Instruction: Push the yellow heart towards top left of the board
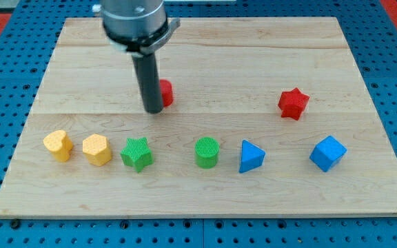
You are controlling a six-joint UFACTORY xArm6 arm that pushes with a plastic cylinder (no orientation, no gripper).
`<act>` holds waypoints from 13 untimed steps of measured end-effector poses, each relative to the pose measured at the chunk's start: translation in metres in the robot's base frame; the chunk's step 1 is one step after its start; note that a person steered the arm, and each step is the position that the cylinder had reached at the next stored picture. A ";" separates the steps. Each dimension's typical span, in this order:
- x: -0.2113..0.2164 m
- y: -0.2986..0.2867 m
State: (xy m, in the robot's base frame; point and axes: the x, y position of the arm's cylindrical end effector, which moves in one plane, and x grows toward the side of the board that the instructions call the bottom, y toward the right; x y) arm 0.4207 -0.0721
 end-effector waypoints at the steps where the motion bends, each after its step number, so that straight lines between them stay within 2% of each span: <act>1: -0.050 -0.009; 2: -0.057 -0.100; 3: -0.045 -0.178; 4: -0.059 -0.139; 5: -0.093 -0.070; 6: -0.089 0.040; 7: -0.046 0.099; 8: -0.031 0.078; 9: -0.021 0.027; 10: -0.002 0.109; 11: 0.003 0.153; 12: 0.029 0.138; 13: 0.082 0.138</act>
State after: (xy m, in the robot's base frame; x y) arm 0.5024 0.0660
